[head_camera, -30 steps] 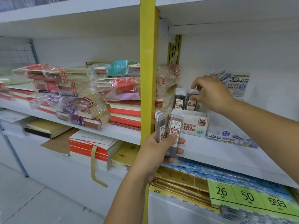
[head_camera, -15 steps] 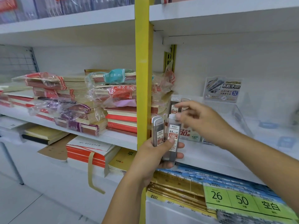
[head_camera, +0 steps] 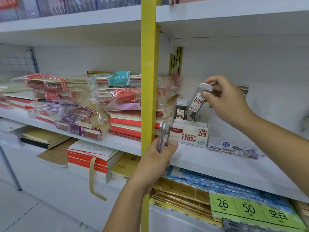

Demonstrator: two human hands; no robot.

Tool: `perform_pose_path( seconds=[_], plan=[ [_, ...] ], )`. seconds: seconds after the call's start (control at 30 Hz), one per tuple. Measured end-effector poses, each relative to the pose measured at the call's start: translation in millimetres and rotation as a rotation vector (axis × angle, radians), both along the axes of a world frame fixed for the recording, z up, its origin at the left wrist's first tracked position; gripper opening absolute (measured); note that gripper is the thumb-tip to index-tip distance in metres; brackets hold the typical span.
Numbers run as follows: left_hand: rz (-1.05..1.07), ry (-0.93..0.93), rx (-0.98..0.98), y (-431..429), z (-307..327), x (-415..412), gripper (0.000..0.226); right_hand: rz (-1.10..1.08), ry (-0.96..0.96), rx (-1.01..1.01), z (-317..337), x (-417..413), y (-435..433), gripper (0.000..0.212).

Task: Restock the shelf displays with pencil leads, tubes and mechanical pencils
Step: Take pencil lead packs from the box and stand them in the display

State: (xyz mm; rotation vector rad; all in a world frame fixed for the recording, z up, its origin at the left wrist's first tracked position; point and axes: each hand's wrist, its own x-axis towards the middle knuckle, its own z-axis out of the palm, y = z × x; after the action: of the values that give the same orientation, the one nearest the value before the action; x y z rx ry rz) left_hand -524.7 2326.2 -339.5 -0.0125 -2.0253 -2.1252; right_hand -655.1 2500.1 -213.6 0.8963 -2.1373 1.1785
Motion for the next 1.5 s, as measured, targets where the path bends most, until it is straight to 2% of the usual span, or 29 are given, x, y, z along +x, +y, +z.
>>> perform_pose_path(
  seconds=[0.13, 0.23, 0.4, 0.5, 0.57, 0.73, 0.8, 0.87, 0.93, 1.0, 1.07, 1.13, 1.23, 1.33, 1.5],
  plan=[
    [-0.054, -0.038, 0.073, -3, -1, 0, 0.015, -0.091, 0.109, 0.186, -5, -15, -9, 0.021],
    [-0.06, -0.035, 0.08, -3, 1, 2, 0.02, -0.122, 0.109, 0.295, -12, -24, -14, 0.022],
    [-0.03, -0.002, -0.02, -2, 2, 5, 0.018, -0.136, 0.063, 0.266, -13, -37, -18, 0.027],
    [-0.037, 0.004, -0.043, -2, 3, 4, 0.02, -0.236, 0.199, 0.388, -16, -45, -19, 0.022],
    [-0.047, 0.015, -0.038, -1, 4, 4, 0.02, -0.305, 0.25, 0.458, -20, -49, -19, 0.022],
    [-0.061, 0.024, 0.055, 2, 7, 4, 0.021, -0.348, 0.231, 0.54, -22, -47, -13, 0.032],
    [-0.056, 0.032, 0.097, 3, 8, 5, 0.021, -0.309, 0.259, 0.478, -22, -34, -10, 0.033],
    [-0.058, 0.044, 0.112, 4, 9, 5, 0.021, -0.189, 0.214, 0.305, -23, -10, -5, 0.026],
    [-0.071, 0.048, 0.113, 7, 10, 5, 0.02, 0.019, -0.001, 0.165, -25, 21, -1, 0.02],
    [-0.098, 0.05, 0.111, 11, 11, 4, 0.02, 0.207, -0.266, 0.158, -29, 47, -1, 0.021],
    [-0.125, 0.043, 0.113, 16, 12, 4, 0.022, 0.298, -0.37, 0.185, -38, 59, -2, 0.023],
    [-0.138, 0.035, 0.11, 21, 12, 4, 0.031, 0.297, -0.369, 0.127, -41, 61, 0, 0.02],
    [-0.161, 0.043, 0.118, 24, 11, 3, 0.045, 0.19, -0.352, -0.098, -28, 46, 12, 0.02],
    [-0.136, 0.041, 0.123, 25, 12, 1, 0.037, 0.09, -0.195, -0.234, -2, 21, 24, 0.021],
    [0.066, 0.109, 0.078, 24, 12, -6, 0.013, -0.139, 0.104, 0.11, 13, -13, 25, 0.02]
  ],
)
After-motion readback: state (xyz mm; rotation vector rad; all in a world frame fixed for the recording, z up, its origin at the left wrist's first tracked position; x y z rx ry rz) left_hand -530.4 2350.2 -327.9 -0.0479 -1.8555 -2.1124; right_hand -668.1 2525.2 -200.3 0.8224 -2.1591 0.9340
